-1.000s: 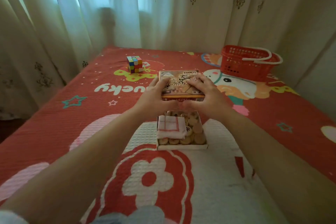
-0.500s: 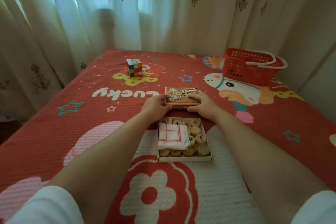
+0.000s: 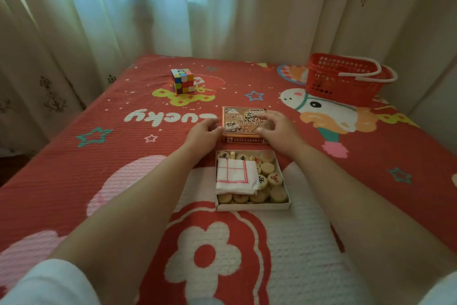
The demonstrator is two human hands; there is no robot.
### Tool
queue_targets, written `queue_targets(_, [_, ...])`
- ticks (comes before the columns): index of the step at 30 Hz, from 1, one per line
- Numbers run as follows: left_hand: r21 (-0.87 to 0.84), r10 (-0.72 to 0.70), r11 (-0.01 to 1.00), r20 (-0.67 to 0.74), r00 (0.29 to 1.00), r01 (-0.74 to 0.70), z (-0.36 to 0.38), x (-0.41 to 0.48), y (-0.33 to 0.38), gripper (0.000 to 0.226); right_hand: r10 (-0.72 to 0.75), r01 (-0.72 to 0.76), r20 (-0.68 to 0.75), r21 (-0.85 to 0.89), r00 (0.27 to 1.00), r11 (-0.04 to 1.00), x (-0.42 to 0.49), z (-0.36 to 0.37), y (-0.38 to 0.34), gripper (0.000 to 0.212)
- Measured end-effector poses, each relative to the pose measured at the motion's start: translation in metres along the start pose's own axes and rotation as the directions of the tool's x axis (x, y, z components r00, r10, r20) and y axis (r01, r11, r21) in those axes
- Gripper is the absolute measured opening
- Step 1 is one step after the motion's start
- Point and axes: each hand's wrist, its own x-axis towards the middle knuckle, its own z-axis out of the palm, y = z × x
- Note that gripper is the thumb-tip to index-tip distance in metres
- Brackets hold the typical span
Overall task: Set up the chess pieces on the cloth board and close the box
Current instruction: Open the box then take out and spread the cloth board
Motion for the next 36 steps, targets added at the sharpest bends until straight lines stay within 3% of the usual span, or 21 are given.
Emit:
queue_targets(3, [0.046,0.038,0.998,-0.144,0.989,-0.032,-0.002,-0.015,0.001,0.03,-0.092,0.092,0.002,-0.035,0.996,0.995,-0.02,-0.009,-0.017,0.013])
queue_targets(7, [0.177,0.129,0.98,-0.208,0.97,-0.092,0.002,-0.039,-0.003,0.021,-0.095,0.138,0.238,-0.169,0.967,0.976,-0.043,-0.001,-0.031,0.019])
queue_targets(10, [0.212,0.126,0.975,-0.252,0.96,-0.072,0.001,-0.051,-0.002,0.02,-0.081,0.146,0.274,-0.227,0.958,0.963,-0.049,0.005,-0.032,0.018])
queue_targets(16, [0.213,0.002,0.977,-0.16,0.987,0.032,-0.003,-0.067,-0.002,0.016,-0.108,0.167,0.264,-0.213,0.959,0.963,-0.056,0.008,-0.033,0.011])
queue_targets(23, [0.211,-0.077,0.972,-0.114,0.991,0.1,-0.002,-0.079,-0.006,0.019,-0.064,0.051,0.098,0.133,0.993,0.99,-0.069,-0.006,-0.022,0.014])
queue_targets(28, [0.201,-0.098,0.972,-0.133,0.986,0.124,-0.002,-0.083,-0.007,0.015,0.042,-0.039,0.005,0.524,0.999,0.851,-0.081,-0.014,-0.016,0.02])
queue_targets(36, [0.302,-0.067,0.942,-0.266,0.962,0.149,-0.031,-0.084,-0.017,0.021,0.154,-0.122,0.015,0.689,0.988,0.715,-0.088,-0.008,-0.014,0.018])
